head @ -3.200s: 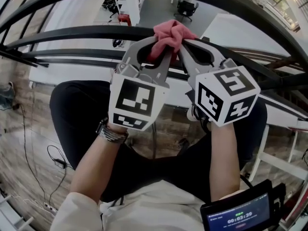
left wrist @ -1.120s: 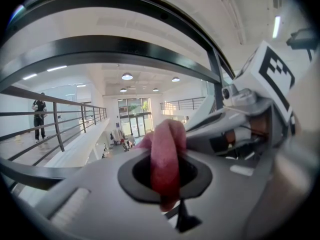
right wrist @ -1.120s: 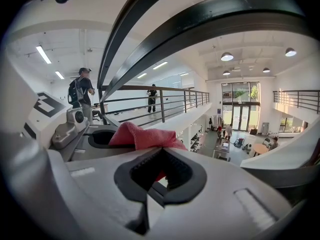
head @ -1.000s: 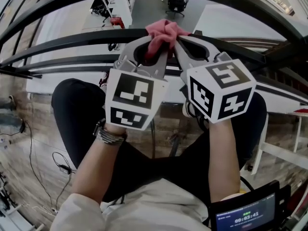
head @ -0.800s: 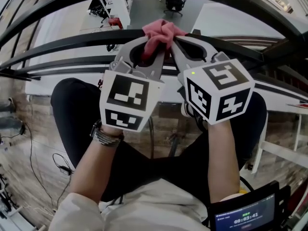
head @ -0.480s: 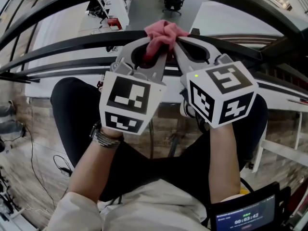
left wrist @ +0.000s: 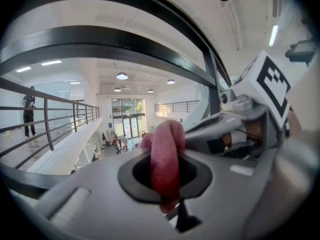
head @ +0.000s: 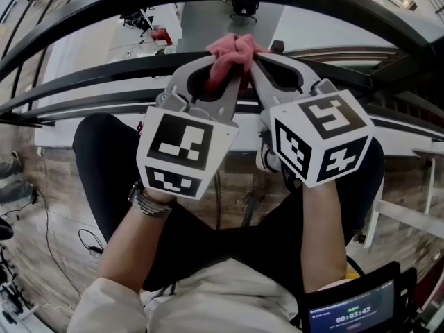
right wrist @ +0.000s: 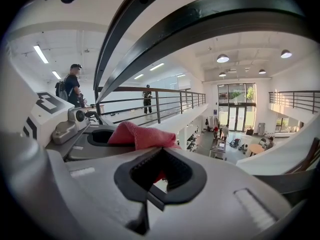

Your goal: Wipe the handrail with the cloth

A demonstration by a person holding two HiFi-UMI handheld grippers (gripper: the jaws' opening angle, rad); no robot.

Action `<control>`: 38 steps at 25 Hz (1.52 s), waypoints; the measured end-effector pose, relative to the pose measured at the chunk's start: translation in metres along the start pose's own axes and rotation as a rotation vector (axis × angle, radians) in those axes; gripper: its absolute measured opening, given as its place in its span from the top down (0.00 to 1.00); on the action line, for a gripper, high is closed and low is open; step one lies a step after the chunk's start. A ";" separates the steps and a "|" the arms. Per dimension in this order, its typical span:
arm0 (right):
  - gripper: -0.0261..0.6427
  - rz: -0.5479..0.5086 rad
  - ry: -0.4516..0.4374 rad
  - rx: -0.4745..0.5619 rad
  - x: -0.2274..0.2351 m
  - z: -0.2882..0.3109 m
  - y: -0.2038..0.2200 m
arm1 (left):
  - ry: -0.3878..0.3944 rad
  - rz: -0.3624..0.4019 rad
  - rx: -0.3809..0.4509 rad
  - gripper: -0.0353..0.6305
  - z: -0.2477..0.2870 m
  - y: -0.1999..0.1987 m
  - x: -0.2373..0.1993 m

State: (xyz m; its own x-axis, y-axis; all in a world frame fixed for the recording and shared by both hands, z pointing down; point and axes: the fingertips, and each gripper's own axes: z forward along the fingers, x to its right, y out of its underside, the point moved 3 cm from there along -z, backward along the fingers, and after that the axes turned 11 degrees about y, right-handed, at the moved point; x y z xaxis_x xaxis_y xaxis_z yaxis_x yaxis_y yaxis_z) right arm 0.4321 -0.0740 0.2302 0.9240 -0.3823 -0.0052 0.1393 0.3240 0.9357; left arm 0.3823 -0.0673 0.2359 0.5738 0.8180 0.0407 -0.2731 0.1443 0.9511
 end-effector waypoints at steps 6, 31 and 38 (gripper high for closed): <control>0.96 -0.053 0.007 0.007 0.018 -0.003 0.003 | 0.007 0.011 -0.015 0.90 0.017 -0.006 0.007; 0.96 0.007 -0.026 0.075 0.027 -0.013 0.009 | 0.052 0.011 -0.028 0.90 0.024 -0.007 0.018; 0.96 -0.025 -0.012 0.082 0.022 -0.017 0.007 | 0.044 0.041 -0.038 0.90 0.019 -0.009 0.020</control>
State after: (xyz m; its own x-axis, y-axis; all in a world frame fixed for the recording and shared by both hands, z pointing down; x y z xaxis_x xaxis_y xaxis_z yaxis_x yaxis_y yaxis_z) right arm 0.4595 -0.0653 0.2305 0.9161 -0.4001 -0.0252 0.1322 0.2423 0.9611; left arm 0.4109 -0.0626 0.2335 0.5272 0.8472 0.0653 -0.3257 0.1304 0.9364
